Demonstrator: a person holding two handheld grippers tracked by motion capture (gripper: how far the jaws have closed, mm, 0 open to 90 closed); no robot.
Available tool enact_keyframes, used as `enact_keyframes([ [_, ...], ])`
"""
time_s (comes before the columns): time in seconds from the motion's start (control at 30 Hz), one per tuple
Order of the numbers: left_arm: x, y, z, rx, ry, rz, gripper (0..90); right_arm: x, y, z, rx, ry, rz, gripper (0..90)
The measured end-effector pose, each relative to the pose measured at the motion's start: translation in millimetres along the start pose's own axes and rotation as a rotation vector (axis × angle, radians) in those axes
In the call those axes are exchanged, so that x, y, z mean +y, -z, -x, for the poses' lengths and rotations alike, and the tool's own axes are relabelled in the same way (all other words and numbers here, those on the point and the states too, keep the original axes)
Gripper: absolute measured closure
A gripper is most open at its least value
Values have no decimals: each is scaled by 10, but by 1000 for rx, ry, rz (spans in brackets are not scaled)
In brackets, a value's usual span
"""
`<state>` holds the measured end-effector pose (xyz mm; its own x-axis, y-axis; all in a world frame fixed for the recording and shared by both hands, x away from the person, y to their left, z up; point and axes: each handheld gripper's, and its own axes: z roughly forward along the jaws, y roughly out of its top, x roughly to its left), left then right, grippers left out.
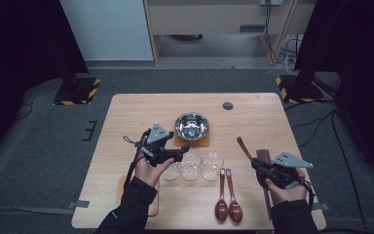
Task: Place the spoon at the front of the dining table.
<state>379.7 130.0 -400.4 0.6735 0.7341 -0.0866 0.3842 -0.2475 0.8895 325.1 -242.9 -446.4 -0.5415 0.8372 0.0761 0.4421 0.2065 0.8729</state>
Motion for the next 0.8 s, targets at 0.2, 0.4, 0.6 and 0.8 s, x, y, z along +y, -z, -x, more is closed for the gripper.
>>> enact_keyframes([
  [0.2,39,-72,62,-13,-6,5,245,3,3,-3,1,2,2,818],
  [0.4,61,-144,118,-24,-15,-1,248,3,-1,-7,4,5,2,819],
  [0.6,77,-205,156,-37,-11,8,254,1,-5,-7,7,5,2,818],
  [0.8,97,-276,206,-48,-14,1,258,4,-2,-8,7,6,5,818],
])
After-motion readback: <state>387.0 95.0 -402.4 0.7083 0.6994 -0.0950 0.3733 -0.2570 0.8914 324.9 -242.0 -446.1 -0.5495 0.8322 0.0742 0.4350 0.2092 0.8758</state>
